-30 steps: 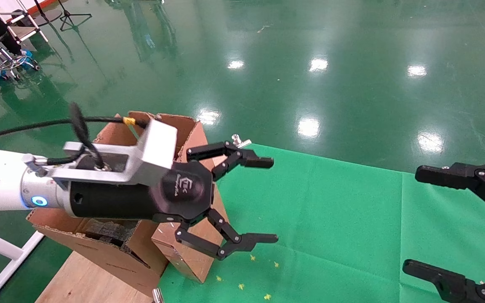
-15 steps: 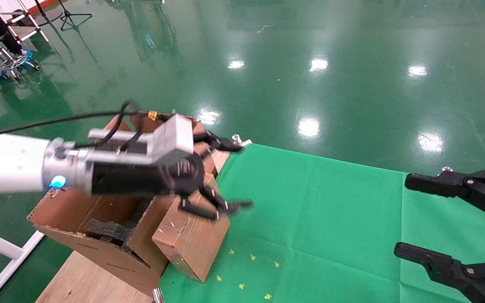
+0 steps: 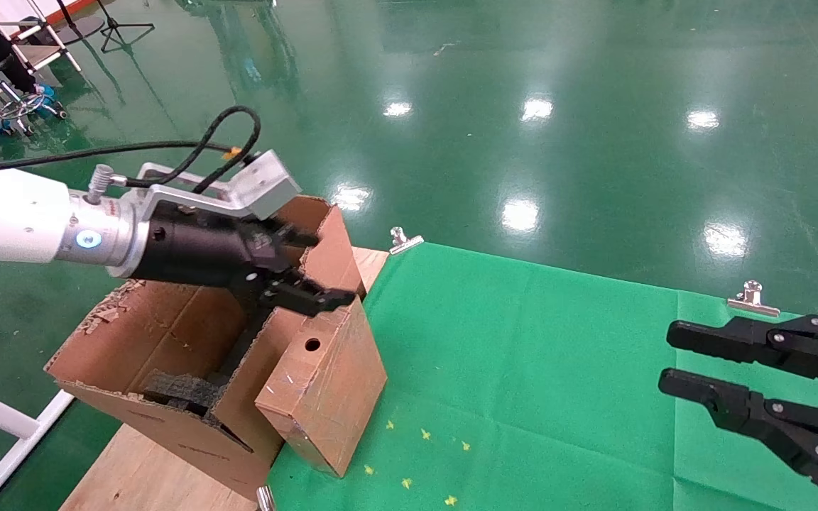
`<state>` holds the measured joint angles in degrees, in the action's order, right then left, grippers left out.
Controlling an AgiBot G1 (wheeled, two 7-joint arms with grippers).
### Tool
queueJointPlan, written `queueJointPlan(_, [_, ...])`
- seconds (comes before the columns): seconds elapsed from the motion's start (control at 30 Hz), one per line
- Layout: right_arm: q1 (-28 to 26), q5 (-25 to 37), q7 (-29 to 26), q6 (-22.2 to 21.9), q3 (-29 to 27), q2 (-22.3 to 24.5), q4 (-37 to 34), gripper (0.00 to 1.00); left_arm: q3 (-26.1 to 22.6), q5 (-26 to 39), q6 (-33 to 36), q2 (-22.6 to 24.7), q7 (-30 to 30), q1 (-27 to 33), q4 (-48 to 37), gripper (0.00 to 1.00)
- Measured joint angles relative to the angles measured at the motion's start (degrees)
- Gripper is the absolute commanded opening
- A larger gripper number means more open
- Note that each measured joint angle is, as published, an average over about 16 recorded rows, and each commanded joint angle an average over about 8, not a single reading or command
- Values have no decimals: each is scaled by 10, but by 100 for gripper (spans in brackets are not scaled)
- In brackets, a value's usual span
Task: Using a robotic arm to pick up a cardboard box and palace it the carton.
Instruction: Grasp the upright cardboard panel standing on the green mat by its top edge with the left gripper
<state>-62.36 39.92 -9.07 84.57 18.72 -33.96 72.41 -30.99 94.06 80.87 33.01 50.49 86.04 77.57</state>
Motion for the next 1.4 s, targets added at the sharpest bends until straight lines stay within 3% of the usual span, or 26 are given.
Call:
queueJointPlan(0.17, [0,0,0,0,0,0,0,0,-20,28,40,6,91,28,1,100])
queueJointPlan(0.37, [0,0,0,0,0,0,0,0,-41,43,62,15,144,39,2,100])
queueJointPlan(1.1, [0,0,0,0,0,0,0,0,-128,58,71,31,178,31,2,100])
queueJointPlan(1.13, [0,0,0,0,0,0,0,3,-131,57,72,32,178,32,2,100])
queueJointPlan(1.27, [0,0,0,0,0,0,0,53,-141,53,74,35,176,34,3,99])
queueJointPlan(1.4, [0,0,0,0,0,0,0,100,-148,52,76,36,175,35,3,53])
